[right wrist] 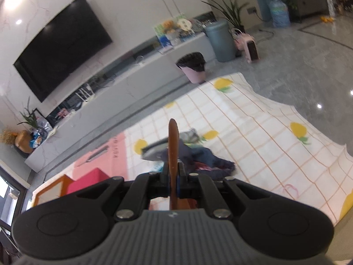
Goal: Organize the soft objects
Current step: 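Carry the plastic bag with the left gripper and brown fabric with the right gripper toward the white box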
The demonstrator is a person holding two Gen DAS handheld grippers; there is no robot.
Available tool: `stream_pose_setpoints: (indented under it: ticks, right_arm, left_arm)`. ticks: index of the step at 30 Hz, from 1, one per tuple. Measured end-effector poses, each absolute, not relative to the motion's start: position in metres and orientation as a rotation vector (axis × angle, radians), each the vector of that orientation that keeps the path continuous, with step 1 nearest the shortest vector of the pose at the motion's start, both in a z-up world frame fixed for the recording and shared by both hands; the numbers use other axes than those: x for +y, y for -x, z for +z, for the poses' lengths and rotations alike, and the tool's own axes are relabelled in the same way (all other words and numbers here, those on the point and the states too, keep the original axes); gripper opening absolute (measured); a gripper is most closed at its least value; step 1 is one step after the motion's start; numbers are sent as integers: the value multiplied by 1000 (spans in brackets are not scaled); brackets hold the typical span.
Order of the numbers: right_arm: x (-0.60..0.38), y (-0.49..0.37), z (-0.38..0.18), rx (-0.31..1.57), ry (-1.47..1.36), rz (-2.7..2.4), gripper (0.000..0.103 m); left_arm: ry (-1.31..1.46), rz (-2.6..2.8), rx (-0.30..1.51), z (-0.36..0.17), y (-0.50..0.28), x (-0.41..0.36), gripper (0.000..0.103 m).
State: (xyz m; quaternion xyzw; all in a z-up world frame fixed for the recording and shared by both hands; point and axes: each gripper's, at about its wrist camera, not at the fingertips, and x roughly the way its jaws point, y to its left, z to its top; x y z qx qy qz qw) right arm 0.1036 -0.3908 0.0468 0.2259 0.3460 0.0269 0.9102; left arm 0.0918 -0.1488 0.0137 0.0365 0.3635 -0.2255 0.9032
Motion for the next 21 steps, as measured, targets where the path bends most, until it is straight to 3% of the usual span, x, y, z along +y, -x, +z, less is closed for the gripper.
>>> stream_pose_setpoints:
  ticks: [13, 21]
  right_arm:
    - [-250, -82, 118, 616, -255, 245, 2]
    - [-147, -73, 120, 643, -250, 458, 3]
  left_arm:
    - [10, -186, 772, 79, -90, -47, 0]
    - [81, 15, 769, 76, -70, 43, 0]
